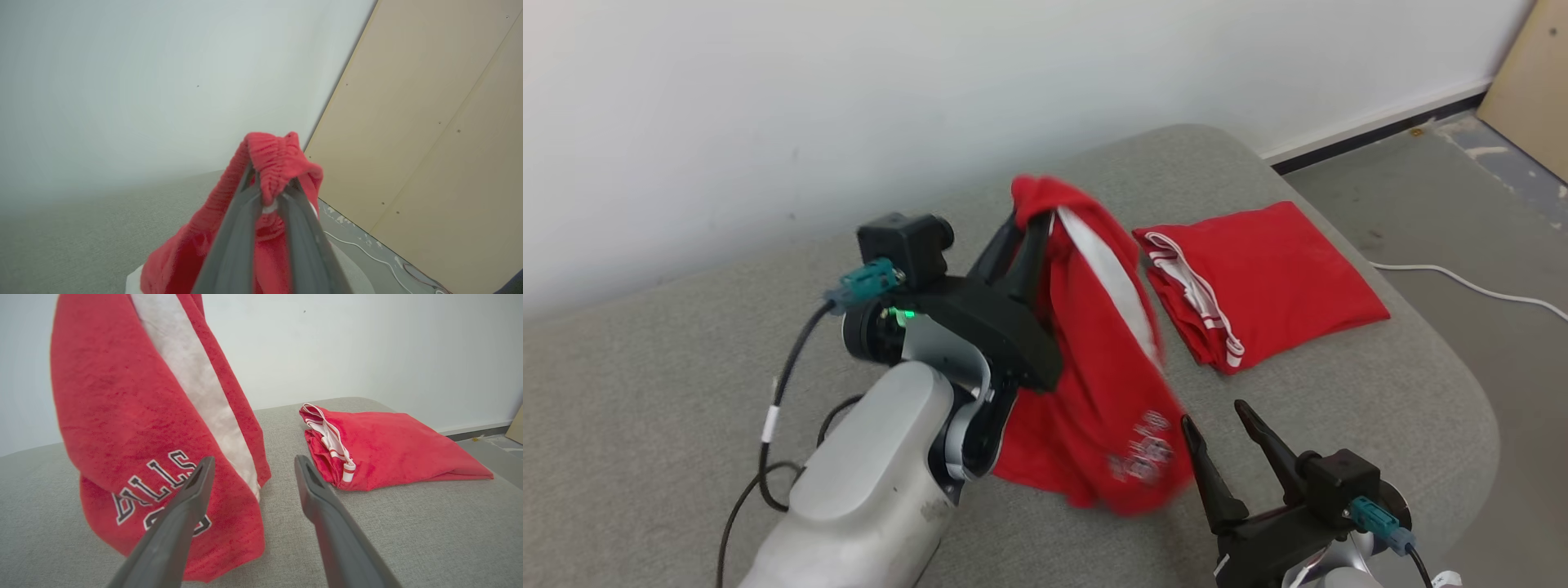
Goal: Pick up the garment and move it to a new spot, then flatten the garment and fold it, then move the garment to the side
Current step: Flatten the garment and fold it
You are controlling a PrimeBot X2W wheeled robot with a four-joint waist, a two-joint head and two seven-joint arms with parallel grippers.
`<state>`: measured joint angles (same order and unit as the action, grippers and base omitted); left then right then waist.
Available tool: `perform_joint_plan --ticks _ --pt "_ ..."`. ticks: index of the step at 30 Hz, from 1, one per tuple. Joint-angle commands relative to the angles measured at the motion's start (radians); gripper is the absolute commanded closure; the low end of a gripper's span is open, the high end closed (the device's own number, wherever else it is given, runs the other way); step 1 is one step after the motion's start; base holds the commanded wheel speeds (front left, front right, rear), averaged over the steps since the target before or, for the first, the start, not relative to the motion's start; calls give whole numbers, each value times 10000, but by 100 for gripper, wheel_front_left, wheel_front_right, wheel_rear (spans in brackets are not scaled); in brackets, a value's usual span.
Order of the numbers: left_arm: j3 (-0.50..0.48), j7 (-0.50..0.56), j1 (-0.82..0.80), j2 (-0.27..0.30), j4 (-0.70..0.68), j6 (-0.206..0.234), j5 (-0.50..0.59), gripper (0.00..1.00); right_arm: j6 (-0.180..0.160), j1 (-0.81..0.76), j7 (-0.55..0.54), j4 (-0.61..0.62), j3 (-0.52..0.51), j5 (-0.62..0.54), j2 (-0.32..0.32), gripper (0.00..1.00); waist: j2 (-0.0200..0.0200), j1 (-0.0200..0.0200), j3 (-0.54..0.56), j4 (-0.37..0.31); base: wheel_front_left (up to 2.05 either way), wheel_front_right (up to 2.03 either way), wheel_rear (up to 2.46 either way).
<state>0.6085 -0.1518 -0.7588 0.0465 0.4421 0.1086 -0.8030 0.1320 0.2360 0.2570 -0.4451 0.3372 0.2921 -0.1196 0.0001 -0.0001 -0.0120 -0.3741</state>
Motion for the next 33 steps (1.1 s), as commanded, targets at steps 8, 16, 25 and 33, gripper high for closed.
perform_joint_plan --ticks 8,16,25,33 --pt "512 1688 1189 858 1725 945 -46 100 -28 -295 75 25 -227 -104 85 0 -1 1 13 905 0 0 0" --pt "786 4335 2297 2109 1560 1379 -548 100 -28 -457 85 77 -268 -129 152 0 -1 1 143 1906 0 0 0" --pt "586 4665 3007 3037 566 2144 -514 100 -28 -429 84 30 -254 -172 202 0 -1 1 240 2296 0 0 0" --pt "366 3130 3575 3179 117 2406 -134 0 -28 -536 86 85 -396 -130 -25 0 -1 1 369 2413 0 0 0"
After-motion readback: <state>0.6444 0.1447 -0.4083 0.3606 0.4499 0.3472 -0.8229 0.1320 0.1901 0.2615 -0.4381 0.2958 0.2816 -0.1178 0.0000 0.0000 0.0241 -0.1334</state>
